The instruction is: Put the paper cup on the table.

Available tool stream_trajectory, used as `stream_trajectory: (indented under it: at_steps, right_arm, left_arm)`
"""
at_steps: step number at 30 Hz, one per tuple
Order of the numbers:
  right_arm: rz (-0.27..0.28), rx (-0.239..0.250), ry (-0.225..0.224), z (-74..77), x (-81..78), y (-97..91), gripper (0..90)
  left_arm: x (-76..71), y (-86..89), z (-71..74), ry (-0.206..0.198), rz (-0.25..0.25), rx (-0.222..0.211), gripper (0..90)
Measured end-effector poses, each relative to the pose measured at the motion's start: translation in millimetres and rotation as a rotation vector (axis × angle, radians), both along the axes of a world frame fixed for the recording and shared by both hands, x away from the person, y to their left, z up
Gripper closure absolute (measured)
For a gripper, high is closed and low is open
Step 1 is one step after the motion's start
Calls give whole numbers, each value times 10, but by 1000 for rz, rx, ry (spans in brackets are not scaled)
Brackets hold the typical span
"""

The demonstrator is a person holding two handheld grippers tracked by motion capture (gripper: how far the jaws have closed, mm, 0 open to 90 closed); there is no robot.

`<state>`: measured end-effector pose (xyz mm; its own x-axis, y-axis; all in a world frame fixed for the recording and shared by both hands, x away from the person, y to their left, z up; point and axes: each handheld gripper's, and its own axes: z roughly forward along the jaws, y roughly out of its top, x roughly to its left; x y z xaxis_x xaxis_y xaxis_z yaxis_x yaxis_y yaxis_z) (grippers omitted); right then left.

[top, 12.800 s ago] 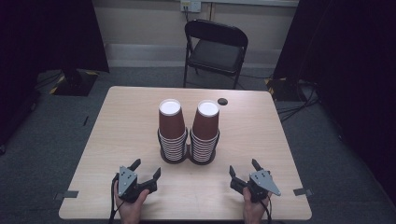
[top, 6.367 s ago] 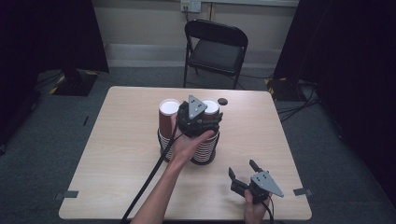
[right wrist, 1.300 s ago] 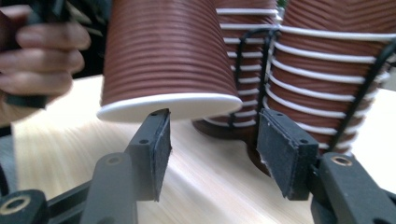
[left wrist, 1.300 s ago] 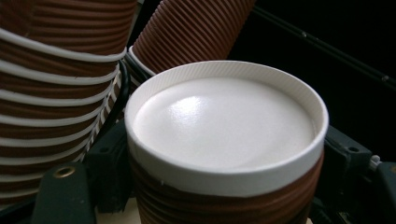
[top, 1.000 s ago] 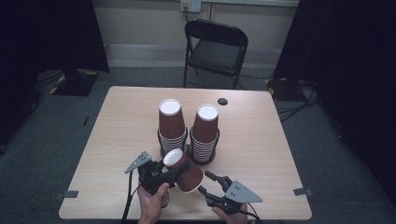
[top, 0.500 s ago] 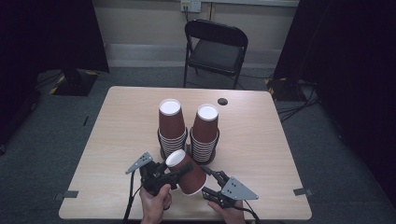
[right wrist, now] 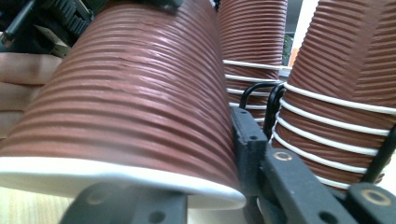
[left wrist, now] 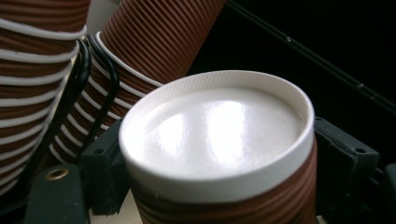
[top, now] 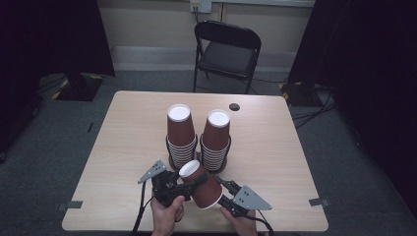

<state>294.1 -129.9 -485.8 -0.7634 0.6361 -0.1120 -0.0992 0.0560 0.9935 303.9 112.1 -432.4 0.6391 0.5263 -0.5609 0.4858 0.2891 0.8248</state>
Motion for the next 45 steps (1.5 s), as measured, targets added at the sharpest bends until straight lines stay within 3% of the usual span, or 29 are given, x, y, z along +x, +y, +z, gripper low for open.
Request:
stream_trajectory:
  at_steps: [3,13,23,26,29,31,35,37,40,42,45]
  right_arm:
    - [-4,-5,11,-1,0,-4,805]
    - [-5,-17,21,3,-10,-14,834]
    - [-2,-25,73,6,-16,-54,878]
    - [-12,-43,89,22,-16,-66,879]
    - [-16,-46,121,40,-8,-93,880]
    - [-13,-43,159,51,3,-119,880]
    - [-12,-50,193,59,14,-141,880]
    - [-20,-58,224,61,24,-165,880]
    - [-25,-63,243,63,34,-185,880]
    - [-26,-62,267,66,39,-202,880]
    - [-29,-72,285,71,44,-225,880]
  left_arm:
    - [-4,38,17,-29,26,11,171]
    - [46,106,70,-34,50,-5,162]
    - [65,163,137,-78,83,53,169]
    - [60,166,141,-94,91,86,166]
    - [53,183,131,-130,116,145,158]
    - [40,199,111,-161,142,208,155]
    - [27,222,89,-193,143,241,152]
    - [27,251,54,-218,88,234,152]
    - [25,266,30,-227,70,239,152]
    - [28,258,-1,-231,94,295,153]
    - [31,214,-49,-239,90,416,155]
